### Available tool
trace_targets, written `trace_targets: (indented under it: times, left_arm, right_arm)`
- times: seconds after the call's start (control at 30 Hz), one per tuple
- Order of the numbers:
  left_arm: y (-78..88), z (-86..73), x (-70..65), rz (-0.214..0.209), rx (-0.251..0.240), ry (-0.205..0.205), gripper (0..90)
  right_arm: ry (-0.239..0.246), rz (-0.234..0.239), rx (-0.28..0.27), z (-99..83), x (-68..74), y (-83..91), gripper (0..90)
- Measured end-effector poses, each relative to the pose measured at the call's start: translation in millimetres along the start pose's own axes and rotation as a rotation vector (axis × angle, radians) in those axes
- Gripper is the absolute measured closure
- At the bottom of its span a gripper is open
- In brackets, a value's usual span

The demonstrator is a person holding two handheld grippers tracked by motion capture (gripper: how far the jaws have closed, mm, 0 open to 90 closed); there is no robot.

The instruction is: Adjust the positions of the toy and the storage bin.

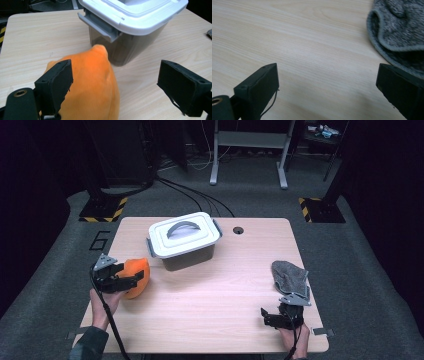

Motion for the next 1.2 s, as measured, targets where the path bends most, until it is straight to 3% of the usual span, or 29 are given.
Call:
trace_targets:
  times: [0.27,0.63,0.9,1.07,1.2]
  left_arm:
    - [-23.5,28.1,1.7,0.006,-0.001,0.027,11.6]
    - [-56.6,57.2,5.0,0.053,0.034,0.013,11.3]
    - [-81.8,60.8,14.2,0.098,0.076,0.016,13.4]
    - [-92.8,60.8,14.9,0.103,0.096,0.019,15.2]
    - [-99.1,63.3,11.5,0.094,0.102,-0.002,17.9]
  right_arm:
    - [0.039,0.003,0.029,-3.1,2.9,-13.0,4.6]
    - [0.053,0.007,0.044,-5.0,4.8,-15.5,5.2]
    - [0.052,0.005,0.043,-4.8,4.7,-15.8,5.2]
    - [0.052,0.005,0.043,-4.7,4.9,-15.9,5.3]
    - [0.053,0.005,0.042,-4.7,4.9,-15.9,5.3]
Point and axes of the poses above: each handheld gripper's, and its own axes: y roughly backward along the jaws, z roughly out of its top, x roughly to its left, the point moved 8 cm from there along -y, roughly forward along the jaws, and after that the axes turned 8 degrees about -z, right-handed, at the moved point
